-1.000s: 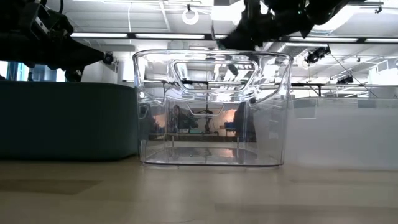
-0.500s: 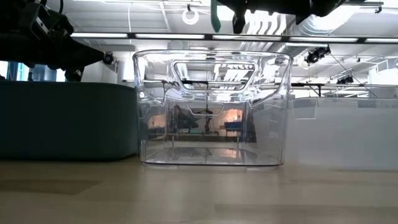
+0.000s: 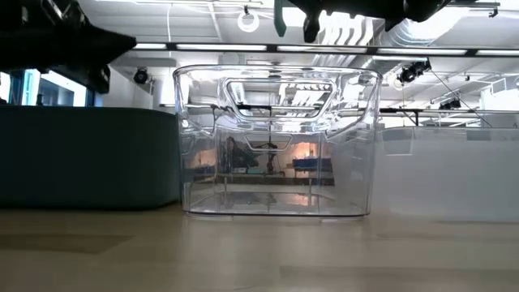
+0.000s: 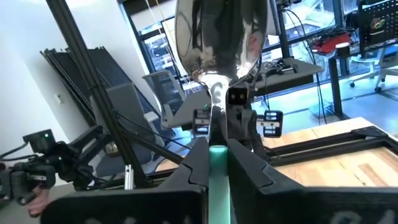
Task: Sort silverware by color (type)
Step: Put the light blue spoon into the blue bin
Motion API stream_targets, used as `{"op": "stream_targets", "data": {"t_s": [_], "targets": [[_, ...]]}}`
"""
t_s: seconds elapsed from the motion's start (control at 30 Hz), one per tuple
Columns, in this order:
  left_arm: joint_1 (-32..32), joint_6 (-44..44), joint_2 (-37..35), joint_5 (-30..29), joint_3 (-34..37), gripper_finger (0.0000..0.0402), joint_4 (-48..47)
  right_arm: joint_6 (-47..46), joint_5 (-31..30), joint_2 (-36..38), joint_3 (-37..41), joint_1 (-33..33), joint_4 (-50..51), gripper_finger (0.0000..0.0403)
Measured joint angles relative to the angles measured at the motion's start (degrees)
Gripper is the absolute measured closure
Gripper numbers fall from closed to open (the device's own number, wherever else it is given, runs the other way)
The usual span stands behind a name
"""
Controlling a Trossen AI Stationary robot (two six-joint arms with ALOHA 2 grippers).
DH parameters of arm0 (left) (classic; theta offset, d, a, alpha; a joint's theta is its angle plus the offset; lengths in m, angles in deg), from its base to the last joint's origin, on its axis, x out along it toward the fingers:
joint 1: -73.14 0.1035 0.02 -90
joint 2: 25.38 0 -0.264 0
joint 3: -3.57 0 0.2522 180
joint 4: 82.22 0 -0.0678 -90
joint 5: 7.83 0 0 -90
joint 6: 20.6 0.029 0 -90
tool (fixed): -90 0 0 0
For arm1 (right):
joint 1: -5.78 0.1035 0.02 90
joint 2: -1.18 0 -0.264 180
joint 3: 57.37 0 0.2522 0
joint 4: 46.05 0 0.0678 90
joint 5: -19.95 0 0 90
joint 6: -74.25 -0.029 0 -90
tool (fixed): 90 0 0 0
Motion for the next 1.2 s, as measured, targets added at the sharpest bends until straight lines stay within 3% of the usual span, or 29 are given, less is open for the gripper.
{"op": "stream_targets", "data": {"t_s": [0.17,0.3,0.43,0.63,0.83,1.2], "targets": [[0.1,-4.0,0.3,-7.9,-0.3,0.0401,7.9,-1.0,-0.8,0.0,0.0,0.0,0.0,0.0387],[0.1,-4.7,4.4,-6.5,-3.8,0.0401,7.7,-0.5,-1.0,0.0,0.0,0.0,0.0,0.0387],[0.1,-5.2,14.5,-6.5,-9.5,0.0397,7.2,0.2,-1.0,0.0,0.0,0.0,0.0,0.0387],[0.1,-1.5,33.3,-4.5,-21.5,0.0346,6.8,0.5,-1.0,0.0,0.0,0.0,-1.1,0.0387],[0.0,2.0,46.1,-1.7,-32.8,0.0283,4.5,2.6,-0.6,0.0,-1.8,0.0,-1.7,0.0387],[0.0,4.4,55.2,1.4,-37.2,0.0222,7.0,3.6,0.9,0.0,-2.6,0.0,-1.5,0.0387]]}}
